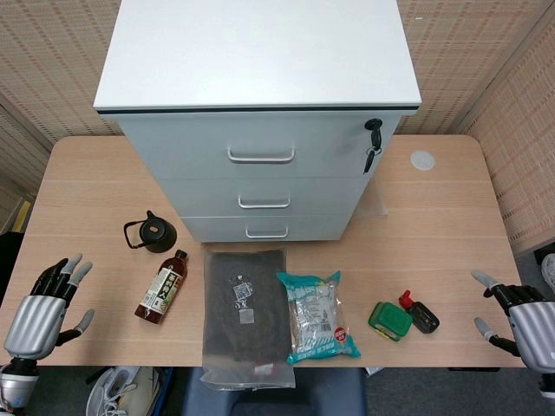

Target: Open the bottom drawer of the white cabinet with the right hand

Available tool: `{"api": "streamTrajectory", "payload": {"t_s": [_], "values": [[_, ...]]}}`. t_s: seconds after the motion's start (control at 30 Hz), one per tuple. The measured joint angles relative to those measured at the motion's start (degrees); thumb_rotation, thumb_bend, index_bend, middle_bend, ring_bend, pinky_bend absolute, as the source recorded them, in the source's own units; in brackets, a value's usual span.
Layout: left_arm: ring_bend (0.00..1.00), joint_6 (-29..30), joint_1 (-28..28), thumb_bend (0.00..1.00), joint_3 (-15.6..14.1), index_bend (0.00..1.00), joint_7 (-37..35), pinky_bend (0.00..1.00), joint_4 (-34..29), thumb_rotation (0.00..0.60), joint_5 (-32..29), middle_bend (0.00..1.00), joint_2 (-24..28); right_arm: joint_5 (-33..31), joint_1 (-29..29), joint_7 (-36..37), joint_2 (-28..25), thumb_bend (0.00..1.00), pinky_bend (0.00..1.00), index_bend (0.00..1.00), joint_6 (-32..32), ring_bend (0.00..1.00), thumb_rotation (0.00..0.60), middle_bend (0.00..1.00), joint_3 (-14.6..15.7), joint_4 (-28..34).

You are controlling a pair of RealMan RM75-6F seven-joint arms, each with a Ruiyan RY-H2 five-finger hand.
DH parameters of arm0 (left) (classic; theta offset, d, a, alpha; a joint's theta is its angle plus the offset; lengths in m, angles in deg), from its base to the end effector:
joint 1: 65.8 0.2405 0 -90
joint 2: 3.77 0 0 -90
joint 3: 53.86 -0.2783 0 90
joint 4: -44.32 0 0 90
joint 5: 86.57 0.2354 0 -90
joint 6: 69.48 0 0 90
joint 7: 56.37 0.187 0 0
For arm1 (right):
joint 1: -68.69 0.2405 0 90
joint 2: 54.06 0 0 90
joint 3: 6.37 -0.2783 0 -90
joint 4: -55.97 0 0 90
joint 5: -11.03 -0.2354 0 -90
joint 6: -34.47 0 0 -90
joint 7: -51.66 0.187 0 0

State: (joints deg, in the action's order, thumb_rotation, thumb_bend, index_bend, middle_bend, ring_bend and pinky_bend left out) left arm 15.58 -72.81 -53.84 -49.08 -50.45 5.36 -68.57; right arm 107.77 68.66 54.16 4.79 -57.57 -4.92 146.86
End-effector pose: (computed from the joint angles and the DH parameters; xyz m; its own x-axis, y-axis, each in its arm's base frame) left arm -0.3085 0.2256 0.1212 0.4729 0.0232 0.8808 0.8725 -0.1519 -0.4644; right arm -0.3370 -0.1796 0.1719 0.4623 0.0047 0.8867 -0.8804 -0.1168 0.4597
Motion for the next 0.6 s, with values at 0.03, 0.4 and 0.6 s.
{"api": "streamTrajectory", "payload": {"t_s": [0.03, 0.4, 0.6], "values": [[0.03, -0.1, 0.0, 0.32, 0.0, 0.09, 0.2, 0.11, -0.1, 0.6, -0.1, 0.0, 0.0, 0.1, 0.2, 0.0, 0.1, 0.22, 0.39, 0.19, 0.2, 0.41, 0.6, 0.43, 0.0, -0.1], [0.03, 0.1, 0.2, 0.32, 0.0, 0.09, 0.9, 0.11, -0.7, 0.6, -0.2, 0.0, 0.0, 0.9, 1.3, 0.6, 0.6, 0.22, 0.39, 0.19, 1.1, 0.41, 0.6, 0.45, -0.2, -0.5], [0.03, 0.4, 0.2, 0.32, -0.1, 0.09, 0.8, 0.11, -0.8, 0.6, 0.1, 0.0, 0.1, 1.0, 3.7, -2.3, 0.8, 0.23, 0.42, 0.19, 3.9, 0.54, 0.6, 0.56, -1.3, 1.8]]}}
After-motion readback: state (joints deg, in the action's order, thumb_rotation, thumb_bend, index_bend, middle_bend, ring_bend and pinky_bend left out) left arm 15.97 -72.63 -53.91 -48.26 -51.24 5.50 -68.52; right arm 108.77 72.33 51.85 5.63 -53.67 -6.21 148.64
